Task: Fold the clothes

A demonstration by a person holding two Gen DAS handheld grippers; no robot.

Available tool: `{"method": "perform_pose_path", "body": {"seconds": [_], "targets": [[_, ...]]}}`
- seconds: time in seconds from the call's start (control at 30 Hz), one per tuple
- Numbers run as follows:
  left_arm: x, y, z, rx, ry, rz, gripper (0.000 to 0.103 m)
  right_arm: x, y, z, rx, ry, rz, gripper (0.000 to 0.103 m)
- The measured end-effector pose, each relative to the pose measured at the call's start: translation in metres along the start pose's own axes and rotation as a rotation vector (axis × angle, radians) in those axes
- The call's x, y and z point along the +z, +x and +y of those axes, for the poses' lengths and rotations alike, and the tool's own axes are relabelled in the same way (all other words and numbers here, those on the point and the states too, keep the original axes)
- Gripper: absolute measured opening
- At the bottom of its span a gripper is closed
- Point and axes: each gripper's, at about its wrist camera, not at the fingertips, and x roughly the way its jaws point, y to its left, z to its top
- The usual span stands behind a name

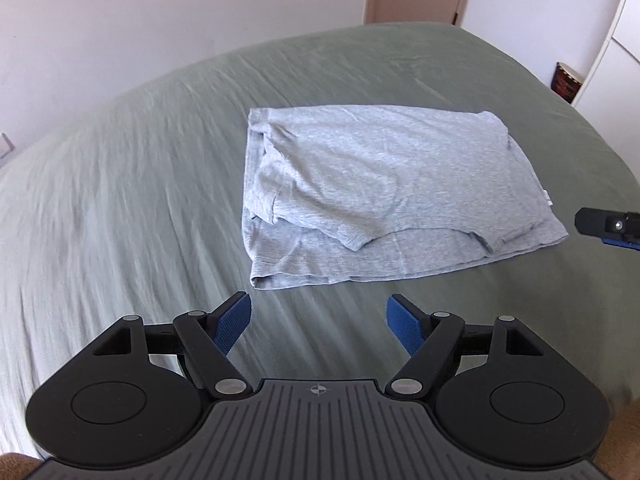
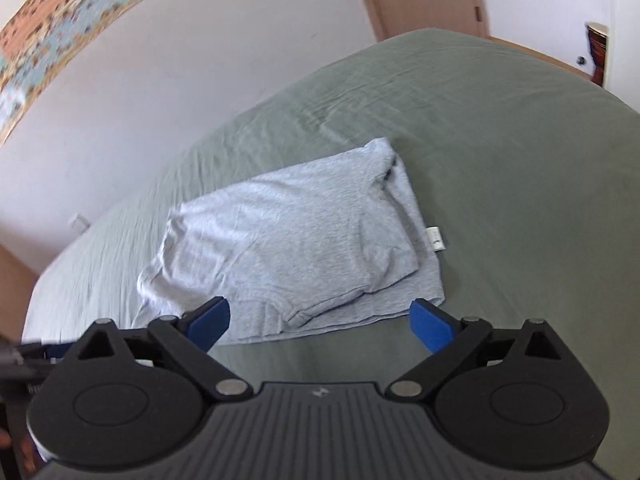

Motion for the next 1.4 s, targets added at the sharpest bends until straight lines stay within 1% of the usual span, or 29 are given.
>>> {"method": "perform_pose_path", "body": {"seconds": [0.13,0.27,0.37,0.5,0.57,0.6,0.67,0.73,0.77,0.83,0.87,0.97,1.13,1.2,1.27,1.4], "targets": [[0.0,0.008,-0.001,0.009,-0.007,0.004,0.075,0.002,0.006,-0.018,0.029,0.081,-0.002,0.096],[0.004,0.017,-0.007,-0.004,0.01,0.025,0.075,0.006,0.015,-0.037,0.06,0.134,0.012,0.094],[0.008,0.024,-0.01,-0.009,0.012,0.034,0.075,0.014,0.028,-0.058,0.077,0.171,0.023,0.091],[0.012,0.032,-0.014,-0.021,0.018,0.052,0.075,0.024,0.039,-0.081,0.109,0.209,0.033,0.09],[0.013,0.036,-0.017,-0.021,0.025,0.058,0.075,0.031,0.045,-0.093,0.141,0.232,0.043,0.09],[0.014,0.037,-0.02,-0.023,0.03,0.06,0.075,0.036,0.05,-0.104,0.148,0.258,0.045,0.09],[0.016,0.039,-0.03,-0.035,0.045,0.06,0.075,0.047,0.061,-0.117,0.18,0.272,0.067,0.089],[0.018,0.041,-0.045,-0.045,0.064,0.055,0.075,0.056,0.068,-0.121,0.182,0.269,0.077,0.089],[0.018,0.042,-0.053,-0.056,0.073,0.057,0.075,0.067,0.076,-0.124,0.201,0.26,0.099,0.089],[0.021,0.047,-0.075,-0.101,0.084,0.067,0.075,0.077,0.081,-0.122,0.224,0.247,0.114,0.089],[0.022,0.048,-0.086,-0.11,0.089,0.064,0.075,0.083,0.084,-0.122,0.236,0.241,0.121,0.089],[0.027,0.051,-0.123,-0.076,0.157,0.026,0.075,0.099,0.09,-0.116,0.253,0.195,0.148,0.089],[0.025,0.058,-0.188,-0.05,0.353,-0.004,0.075,0.11,0.098,-0.111,0.25,0.117,0.21,0.089],[0.021,0.067,-0.212,-0.022,0.434,-0.017,0.075,0.115,0.104,-0.111,0.249,0.086,0.232,0.089],[0.017,0.075,-0.233,0.005,0.509,-0.029,0.075,0.119,0.11,-0.113,0.261,0.086,0.242,0.089],[0.022,0.091,-0.249,0.04,0.534,-0.038,0.075,0.128,0.126,-0.119,0.292,0.099,0.267,0.089]]}}
